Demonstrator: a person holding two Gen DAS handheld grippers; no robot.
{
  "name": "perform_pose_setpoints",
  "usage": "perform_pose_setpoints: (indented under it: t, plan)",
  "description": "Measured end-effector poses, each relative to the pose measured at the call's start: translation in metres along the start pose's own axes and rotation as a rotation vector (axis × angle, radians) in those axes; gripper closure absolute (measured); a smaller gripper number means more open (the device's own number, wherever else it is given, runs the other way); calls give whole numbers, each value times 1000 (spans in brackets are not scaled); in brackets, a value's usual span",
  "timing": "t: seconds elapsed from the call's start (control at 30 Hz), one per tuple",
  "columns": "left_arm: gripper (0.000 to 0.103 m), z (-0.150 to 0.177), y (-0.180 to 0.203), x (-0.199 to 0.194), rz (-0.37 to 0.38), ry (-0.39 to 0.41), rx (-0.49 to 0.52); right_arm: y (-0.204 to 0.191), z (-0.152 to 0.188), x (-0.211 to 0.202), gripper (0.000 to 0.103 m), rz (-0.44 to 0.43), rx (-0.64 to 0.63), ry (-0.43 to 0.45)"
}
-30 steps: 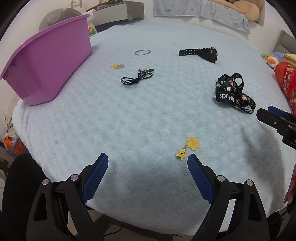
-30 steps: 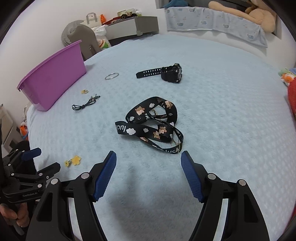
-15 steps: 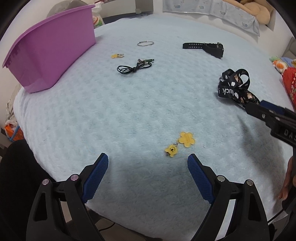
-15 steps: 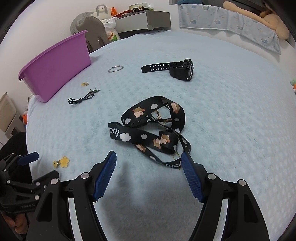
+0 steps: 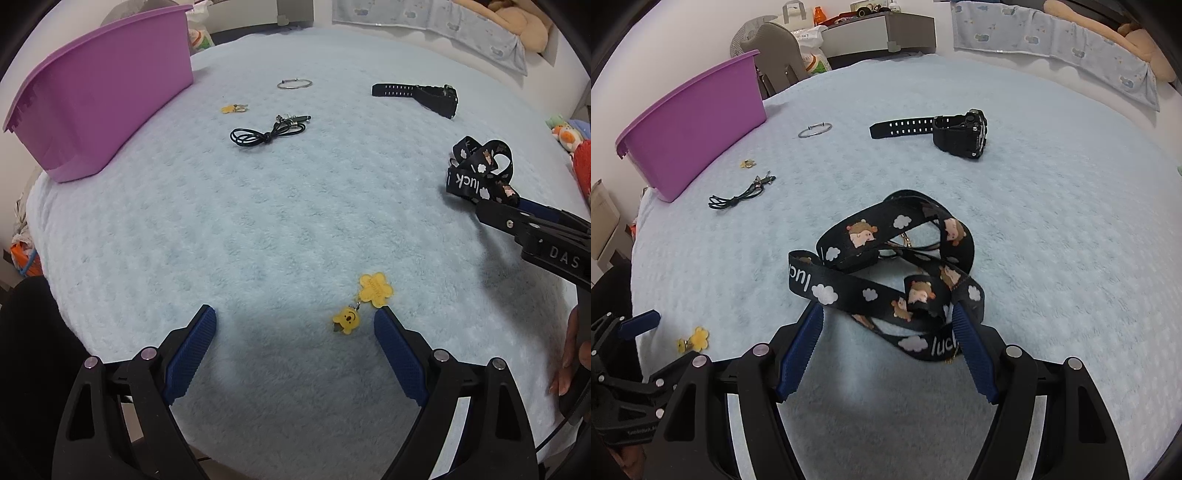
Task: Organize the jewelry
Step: 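Close the right tool on the black lanyard while the left tool grasps the yellow flower charm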
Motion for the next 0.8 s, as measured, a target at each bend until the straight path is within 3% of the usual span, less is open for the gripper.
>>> perform_pose_setpoints:
  t: [0.53,0.67,0.8]
  plan:
    - [18,-13,4,14,12,21,-47,1,-15,25,34,41,8,-18]
    - [28,-13,7,12,21,28,-19,1,-17,28,34,74,6,-31]
    - [45,-12,14,8,45,22,9,0,-20,31,36,107,18,-40]
Point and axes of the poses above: each gripper's, at about its wrist camera, not at the fingertips, and x roughly the way its jaws point, y to its right, z to its underside, the point moved 10 cm from there along x, roughly the way its jaws point, and after that the axes turned 3 degrees about -x, right-handed, at the moved point
